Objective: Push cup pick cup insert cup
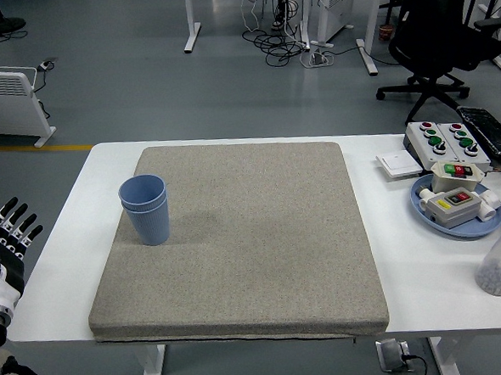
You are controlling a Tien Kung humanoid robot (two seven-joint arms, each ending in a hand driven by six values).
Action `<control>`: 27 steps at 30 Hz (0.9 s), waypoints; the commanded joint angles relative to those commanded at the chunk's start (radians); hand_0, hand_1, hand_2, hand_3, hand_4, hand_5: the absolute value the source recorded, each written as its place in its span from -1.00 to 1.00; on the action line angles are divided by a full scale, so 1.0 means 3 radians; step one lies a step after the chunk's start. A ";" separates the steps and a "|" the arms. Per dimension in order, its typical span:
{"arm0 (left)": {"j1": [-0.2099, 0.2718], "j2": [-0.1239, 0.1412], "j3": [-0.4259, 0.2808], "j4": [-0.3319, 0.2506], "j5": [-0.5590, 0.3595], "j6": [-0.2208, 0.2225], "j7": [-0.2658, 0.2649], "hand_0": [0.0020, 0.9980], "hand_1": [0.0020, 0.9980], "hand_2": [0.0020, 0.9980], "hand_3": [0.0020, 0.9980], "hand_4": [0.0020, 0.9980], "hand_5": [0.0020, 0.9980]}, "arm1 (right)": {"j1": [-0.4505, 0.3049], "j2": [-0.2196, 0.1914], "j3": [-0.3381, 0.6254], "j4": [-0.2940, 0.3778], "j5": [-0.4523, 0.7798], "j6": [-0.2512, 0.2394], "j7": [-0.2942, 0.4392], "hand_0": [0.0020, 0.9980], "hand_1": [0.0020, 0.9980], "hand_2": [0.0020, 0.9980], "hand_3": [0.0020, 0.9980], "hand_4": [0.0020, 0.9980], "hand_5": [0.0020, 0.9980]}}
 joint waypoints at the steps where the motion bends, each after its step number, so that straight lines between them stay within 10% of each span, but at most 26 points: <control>1: 0.0000 0.0000 -0.0001 0.0000 0.0000 0.0001 -0.0001 0.57 0.69 0.75 0.71 0.38 1.00 | -0.0001 0.0000 0.0001 0.0000 -0.0001 0.0000 -0.0001 0.43 0.28 0.34 0.21 -0.65 -0.17; 27: 0.0002 0.0014 0.0006 0.0008 0.0018 0.0009 -0.0013 0.57 0.69 0.75 0.72 0.38 1.00 | -0.0008 0.0000 0.0002 0.0001 -0.0006 -0.0001 -0.0005 0.43 0.28 0.34 0.21 -0.66 -0.17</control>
